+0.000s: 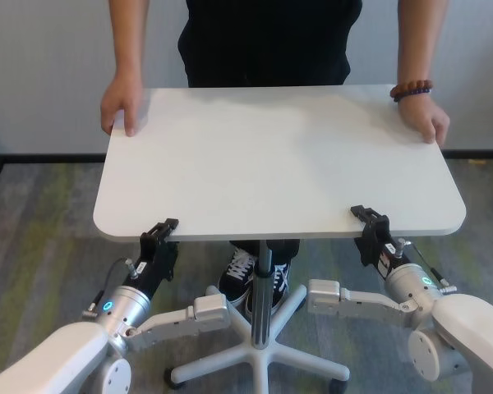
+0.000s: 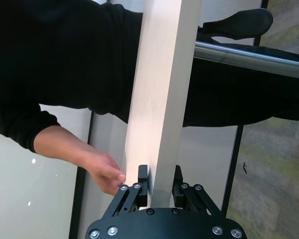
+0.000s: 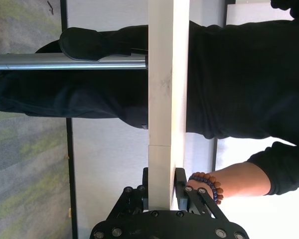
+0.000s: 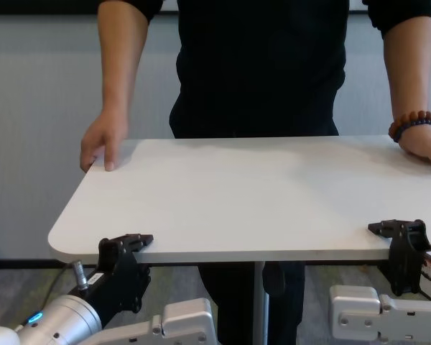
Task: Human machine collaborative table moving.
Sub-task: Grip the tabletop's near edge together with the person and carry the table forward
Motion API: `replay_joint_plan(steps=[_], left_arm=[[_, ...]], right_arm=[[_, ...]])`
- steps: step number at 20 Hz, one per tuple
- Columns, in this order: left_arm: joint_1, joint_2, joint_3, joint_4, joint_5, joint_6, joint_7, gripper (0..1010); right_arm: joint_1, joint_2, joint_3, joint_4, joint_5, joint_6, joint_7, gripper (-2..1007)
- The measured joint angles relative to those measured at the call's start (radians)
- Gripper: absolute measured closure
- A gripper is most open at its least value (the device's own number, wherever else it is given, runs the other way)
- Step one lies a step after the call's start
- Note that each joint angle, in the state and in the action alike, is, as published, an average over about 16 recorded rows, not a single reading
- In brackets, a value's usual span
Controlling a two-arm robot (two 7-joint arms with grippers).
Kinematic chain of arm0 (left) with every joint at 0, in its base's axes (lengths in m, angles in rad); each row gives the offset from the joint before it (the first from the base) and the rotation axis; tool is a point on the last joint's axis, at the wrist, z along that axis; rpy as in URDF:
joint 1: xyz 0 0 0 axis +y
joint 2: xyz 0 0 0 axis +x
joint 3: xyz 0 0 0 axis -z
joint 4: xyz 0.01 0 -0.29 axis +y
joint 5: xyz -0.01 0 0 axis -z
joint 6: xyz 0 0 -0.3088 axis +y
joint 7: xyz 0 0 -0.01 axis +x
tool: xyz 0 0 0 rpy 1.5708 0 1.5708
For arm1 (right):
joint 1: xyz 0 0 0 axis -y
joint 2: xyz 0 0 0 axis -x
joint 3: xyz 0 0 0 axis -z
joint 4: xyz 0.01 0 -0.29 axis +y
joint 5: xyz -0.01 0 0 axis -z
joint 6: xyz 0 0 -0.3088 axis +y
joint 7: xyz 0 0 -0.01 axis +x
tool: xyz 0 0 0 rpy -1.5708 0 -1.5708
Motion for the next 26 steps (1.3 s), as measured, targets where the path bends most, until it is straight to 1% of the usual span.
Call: replay_joint_plan(steps=[8,17,22,26], left_arm=[[-0.002,-0.003,0.001,0.005,0.003,0.013,0.000,719],[-0.003,-0.004,0.000,0.008,0.004,0.014,-0.003,719],[-0.003,-0.004,0.000,0.008,0.003,0.012,-0.006,704],[-0.003,-0.004,0.000,0.008,0.003,0.010,-0.008,658]], right_arm=[[0.000,0.000,0.000,0.000,0.000,0.000,0.000,752],[0.000,0.000,0.000,0.000,0.000,0.001,0.000,744],[0.000,0.000,0.000,0.000,0.000,0.001,0.001,694],[0.000,0.000,0.000,0.001,0.000,0.001,0.001,617]])
